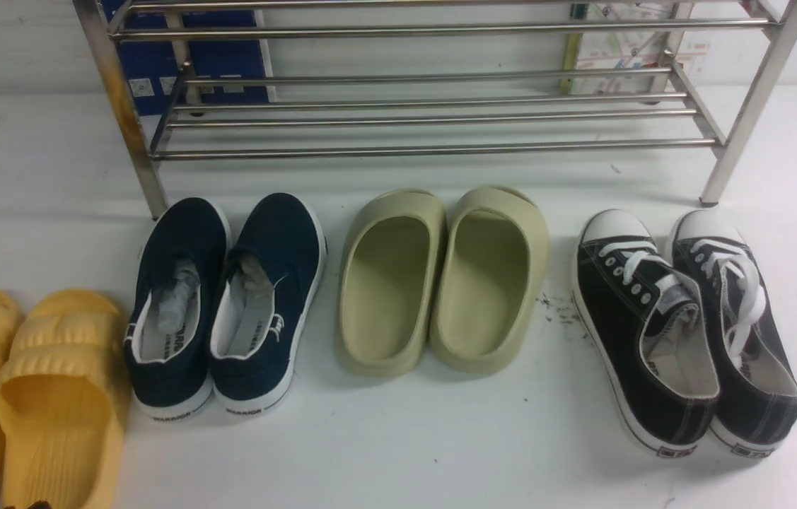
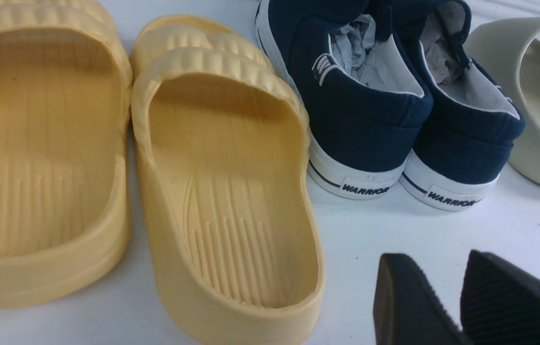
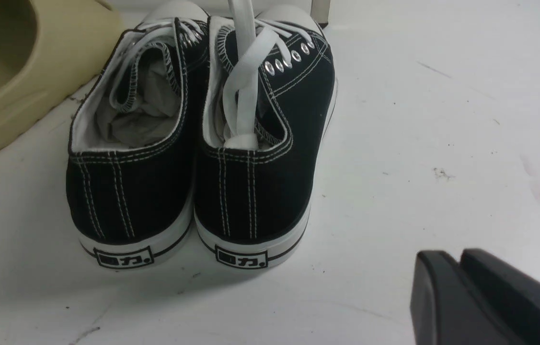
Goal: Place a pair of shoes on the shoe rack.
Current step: Use the left arm to grab the shoe closest to it
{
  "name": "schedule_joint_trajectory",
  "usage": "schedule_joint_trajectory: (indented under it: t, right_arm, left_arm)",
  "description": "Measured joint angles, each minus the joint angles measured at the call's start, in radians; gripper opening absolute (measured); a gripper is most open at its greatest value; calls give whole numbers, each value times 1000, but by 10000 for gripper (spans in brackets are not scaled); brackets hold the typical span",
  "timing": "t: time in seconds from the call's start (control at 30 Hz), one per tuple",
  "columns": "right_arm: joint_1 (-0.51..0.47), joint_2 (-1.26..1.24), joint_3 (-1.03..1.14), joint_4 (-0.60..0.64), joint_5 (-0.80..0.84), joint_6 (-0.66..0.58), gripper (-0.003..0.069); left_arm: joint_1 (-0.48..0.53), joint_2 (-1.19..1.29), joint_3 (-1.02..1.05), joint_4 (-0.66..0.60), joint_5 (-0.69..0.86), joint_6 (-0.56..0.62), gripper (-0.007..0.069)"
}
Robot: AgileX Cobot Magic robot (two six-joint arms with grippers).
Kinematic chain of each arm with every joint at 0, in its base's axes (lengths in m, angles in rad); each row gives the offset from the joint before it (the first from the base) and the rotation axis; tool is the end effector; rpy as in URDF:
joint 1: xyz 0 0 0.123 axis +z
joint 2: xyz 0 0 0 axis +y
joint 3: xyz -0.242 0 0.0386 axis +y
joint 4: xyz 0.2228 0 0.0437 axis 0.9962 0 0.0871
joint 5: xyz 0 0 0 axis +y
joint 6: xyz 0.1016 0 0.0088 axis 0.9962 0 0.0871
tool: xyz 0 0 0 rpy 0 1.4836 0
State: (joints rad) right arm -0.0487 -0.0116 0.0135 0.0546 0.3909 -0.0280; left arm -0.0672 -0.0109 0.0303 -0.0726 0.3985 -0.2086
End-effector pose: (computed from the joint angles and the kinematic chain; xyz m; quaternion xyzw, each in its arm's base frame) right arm 0.0777 -0.0017 0.1714 0.0225 0.8060 0.0006 0.5915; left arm 0.0773 -0.0081 0.1652 -0.0764 0.8099 -0.1104 0.5709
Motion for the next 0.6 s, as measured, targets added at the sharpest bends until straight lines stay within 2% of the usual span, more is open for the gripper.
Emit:
schedule_joint_trajectory:
  t: [0.6]
  right_arm:
    - [0,0,0,0,0,0,125]
  left_arm:
    - [0,0,0,11,-9,0,216]
